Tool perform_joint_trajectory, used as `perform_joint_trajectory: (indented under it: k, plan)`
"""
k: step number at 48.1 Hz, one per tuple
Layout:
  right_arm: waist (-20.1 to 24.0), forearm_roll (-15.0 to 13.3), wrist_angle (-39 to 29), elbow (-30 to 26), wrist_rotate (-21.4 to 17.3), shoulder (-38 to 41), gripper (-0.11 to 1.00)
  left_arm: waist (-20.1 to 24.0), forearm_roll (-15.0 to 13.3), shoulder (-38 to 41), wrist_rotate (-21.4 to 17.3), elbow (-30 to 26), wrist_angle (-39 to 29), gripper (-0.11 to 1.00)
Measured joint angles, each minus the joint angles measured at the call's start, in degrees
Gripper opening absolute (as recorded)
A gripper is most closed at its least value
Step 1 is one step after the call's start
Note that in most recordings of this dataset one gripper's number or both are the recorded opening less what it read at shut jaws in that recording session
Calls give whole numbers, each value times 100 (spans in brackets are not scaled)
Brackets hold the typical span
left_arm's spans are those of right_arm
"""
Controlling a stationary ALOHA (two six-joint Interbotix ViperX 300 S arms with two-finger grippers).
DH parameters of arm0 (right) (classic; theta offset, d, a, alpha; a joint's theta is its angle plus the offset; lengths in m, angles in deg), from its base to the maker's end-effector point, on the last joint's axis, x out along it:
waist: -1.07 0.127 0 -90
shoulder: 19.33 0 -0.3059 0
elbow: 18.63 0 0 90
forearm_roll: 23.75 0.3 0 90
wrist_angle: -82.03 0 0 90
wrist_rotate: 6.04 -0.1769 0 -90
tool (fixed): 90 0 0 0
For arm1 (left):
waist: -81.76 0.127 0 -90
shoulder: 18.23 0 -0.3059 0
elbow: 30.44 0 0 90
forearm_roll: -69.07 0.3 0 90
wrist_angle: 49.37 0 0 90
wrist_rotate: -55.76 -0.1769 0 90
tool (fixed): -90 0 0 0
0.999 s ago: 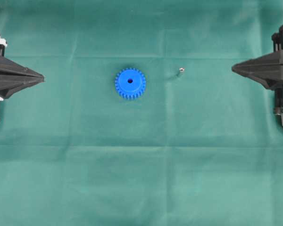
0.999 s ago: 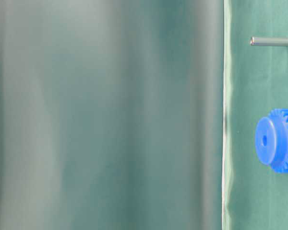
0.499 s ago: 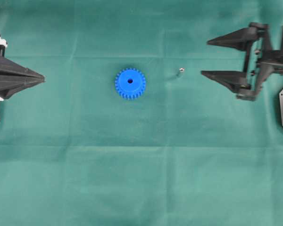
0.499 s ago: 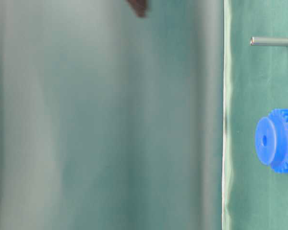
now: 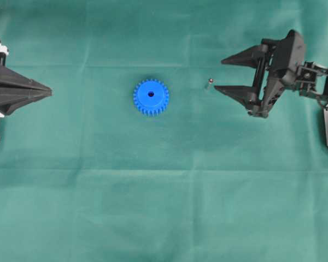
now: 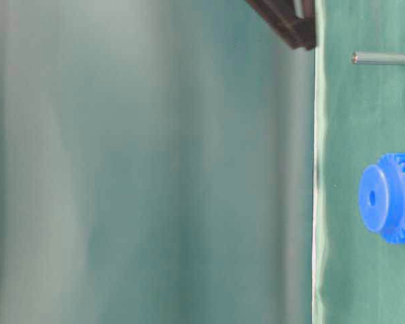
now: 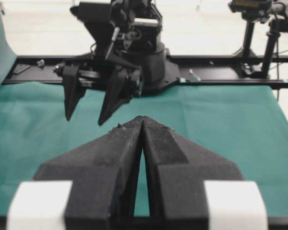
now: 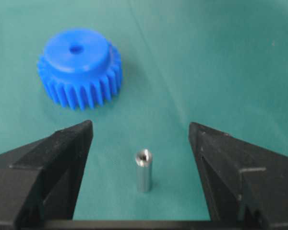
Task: Insert the shaft placed at a random location into the center hole of the medium gear at another random location.
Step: 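Move the right gripper left over the upright silver shaft, fingers open, then lower the right gripper around the silver shaft and close to grasp it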
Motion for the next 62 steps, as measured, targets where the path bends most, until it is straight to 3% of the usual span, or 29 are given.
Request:
perform_joint_trajectory:
  k: [20,43,50,59,62]
  plan:
    - [0,70,369,-308,0,1002,82,0,0,9,0,0,-88,0]
    - [0,132,378,-360,0,1143,69,0,0,9,0,0,-193,0]
    - [0,132,290,-369,0,1169,55,-9,0,9,0,0,-193,0]
    - [0,123,246,-387,0,1195,15,0,0,0,0,0,-193,0]
    - [0,105,237,-387,0,1195,14,0,0,0,0,0,-193,0]
